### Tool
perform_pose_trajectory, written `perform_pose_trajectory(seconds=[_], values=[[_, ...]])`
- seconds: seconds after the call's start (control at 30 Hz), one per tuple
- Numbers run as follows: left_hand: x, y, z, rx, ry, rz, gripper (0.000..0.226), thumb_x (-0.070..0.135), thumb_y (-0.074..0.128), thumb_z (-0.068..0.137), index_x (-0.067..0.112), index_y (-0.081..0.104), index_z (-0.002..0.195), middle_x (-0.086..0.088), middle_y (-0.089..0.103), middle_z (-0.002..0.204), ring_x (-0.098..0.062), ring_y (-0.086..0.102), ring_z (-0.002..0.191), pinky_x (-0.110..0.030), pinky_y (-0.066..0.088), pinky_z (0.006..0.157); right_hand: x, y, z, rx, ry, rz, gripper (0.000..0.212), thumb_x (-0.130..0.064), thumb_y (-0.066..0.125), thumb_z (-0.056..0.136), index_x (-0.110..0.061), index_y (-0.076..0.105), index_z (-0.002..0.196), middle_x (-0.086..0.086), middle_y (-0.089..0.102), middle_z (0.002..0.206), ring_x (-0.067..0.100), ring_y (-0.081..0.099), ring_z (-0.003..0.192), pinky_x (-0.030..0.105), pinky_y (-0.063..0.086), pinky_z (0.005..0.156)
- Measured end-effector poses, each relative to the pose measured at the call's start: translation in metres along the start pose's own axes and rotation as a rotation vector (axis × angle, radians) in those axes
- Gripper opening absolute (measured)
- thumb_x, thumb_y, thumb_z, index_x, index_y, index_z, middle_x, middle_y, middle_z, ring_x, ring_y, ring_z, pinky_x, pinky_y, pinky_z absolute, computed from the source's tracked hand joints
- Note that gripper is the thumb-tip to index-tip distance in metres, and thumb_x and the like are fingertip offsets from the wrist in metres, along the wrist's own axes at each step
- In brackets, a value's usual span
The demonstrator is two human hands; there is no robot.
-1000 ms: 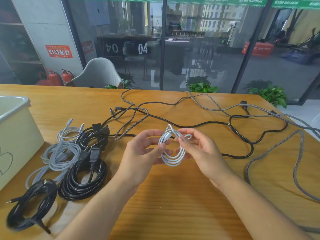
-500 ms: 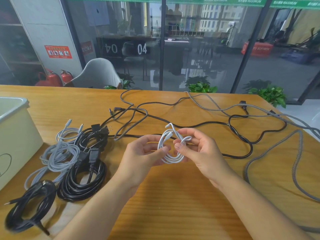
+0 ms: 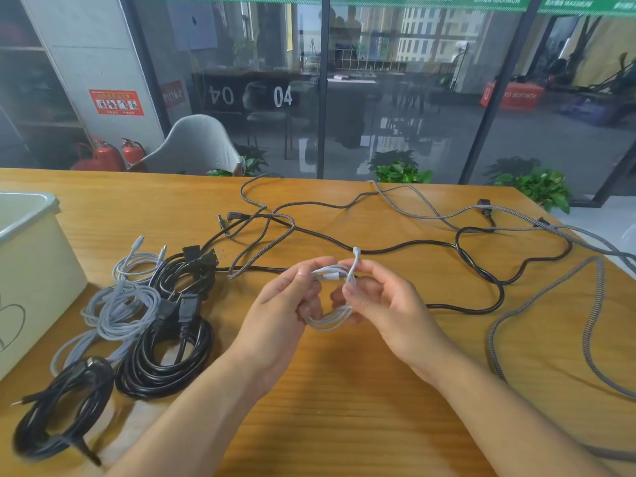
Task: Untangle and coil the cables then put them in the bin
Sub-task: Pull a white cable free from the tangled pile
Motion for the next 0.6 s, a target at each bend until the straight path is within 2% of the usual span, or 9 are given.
perform_pose_trajectory(seconds=[0.07, 0.17, 0.23, 0.3, 0.37, 0.43, 0.5, 0.6], values=[[0.002, 0.000, -0.001, 0.011, 0.013, 0.014, 0.037, 0.030, 0.044, 0.107, 0.021, 0.079, 0.113, -0.001, 0.031, 0.078, -0.014, 0.029, 0.067, -0.032, 0.032, 0.074, -0.002, 0.000, 0.000, 0.026, -0.014, 0.021, 0.030, -0.029, 0.064, 0.097, -0.019, 0.067, 0.125, 0.010, 0.077, 0.096, 0.020, 0.074, 0.094, 0.030, 0.059, 0.076], [0.003, 0.000, -0.001, 0.009, 0.031, 0.071, 0.035, 0.031, 0.046, 0.106, 0.020, 0.079, 0.112, 0.001, 0.029, 0.073, -0.014, 0.029, 0.065, -0.034, 0.031, 0.071, 0.000, -0.001, 0.000, 0.072, -0.009, -0.012, 0.023, -0.027, 0.067, 0.097, -0.013, 0.069, 0.115, 0.007, 0.077, 0.089, 0.017, 0.074, 0.087, 0.032, 0.059, 0.071], [0.003, -0.003, 0.000, 0.019, 0.037, 0.095, 0.034, 0.028, 0.045, 0.108, 0.019, 0.078, 0.113, 0.002, 0.030, 0.071, -0.013, 0.030, 0.063, -0.032, 0.032, 0.070, -0.003, -0.010, -0.001, 0.178, -0.065, -0.122, 0.018, -0.025, 0.076, 0.093, -0.012, 0.066, 0.099, 0.002, 0.076, 0.084, 0.016, 0.072, 0.078, 0.034, 0.058, 0.069], [0.002, -0.005, 0.001, 0.039, 0.037, 0.123, 0.034, 0.027, 0.045, 0.109, 0.017, 0.077, 0.114, 0.003, 0.031, 0.070, -0.013, 0.031, 0.062, -0.031, 0.034, 0.069, -0.013, -0.018, -0.005, 0.289, -0.184, -0.318, 0.024, -0.021, 0.083, 0.088, -0.016, 0.060, 0.088, -0.004, 0.072, 0.080, 0.015, 0.069, 0.074, 0.032, 0.057, 0.067], [0.000, -0.003, 0.000, 0.045, 0.036, 0.149, 0.034, 0.026, 0.044, 0.110, 0.016, 0.076, 0.115, 0.004, 0.033, 0.070, -0.013, 0.032, 0.062, -0.031, 0.035, 0.068, -0.025, -0.016, -0.009, 0.297, -0.324, -0.479, 0.019, -0.015, 0.082, 0.088, -0.021, 0.064, 0.086, -0.007, 0.068, 0.081, 0.016, 0.068, 0.076, 0.033, 0.056, 0.065], [-0.001, -0.001, 0.000, 0.034, 0.039, 0.151, 0.035, 0.026, 0.043, 0.111, 0.016, 0.076, 0.115, 0.004, 0.033, 0.070, -0.013, 0.033, 0.062, -0.030, 0.036, 0.066, -0.029, -0.007, -0.013, 0.226, -0.421, -0.555, 0.014, -0.013, 0.081, 0.088, -0.023, 0.071, 0.092, -0.009, 0.067, 0.088, 0.018, 0.068, 0.080, 0.035, 0.056, 0.064], [-0.001, 0.000, 0.000, 0.021, 0.036, 0.157, 0.034, 0.027, 0.044, 0.110, 0.017, 0.076, 0.115, 0.002, 0.032, 0.070, -0.013, 0.033, 0.063, -0.029, 0.038, 0.065, -0.025, -0.003, -0.012, 0.192, -0.417, -0.542, 0.014, -0.019, 0.084, 0.087, -0.022, 0.074, 0.097, -0.010, 0.066, 0.091, 0.019, 0.067, 0.082, 0.033, 0.056, 0.065], [-0.002, 0.000, 0.000, -0.009, 0.025, 0.165, 0.034, 0.027, 0.044, 0.110, 0.016, 0.076, 0.116, 0.002, 0.032, 0.071, -0.013, 0.033, 0.062, -0.028, 0.039, 0.065, -0.022, -0.005, -0.010, 0.223, -0.410, -0.513, 0.011, -0.023, 0.083, 0.088, -0.021, 0.074, 0.094, -0.009, 0.066, 0.089, 0.020, 0.067, 0.080, 0.033, 0.055, 0.070]])
Point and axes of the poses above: each hand's wrist, its own z-axis towards the middle knuckle, its own y-axis out of the palm, x = y × z, the point moved 7 cm from there along z, towards the middle knuckle
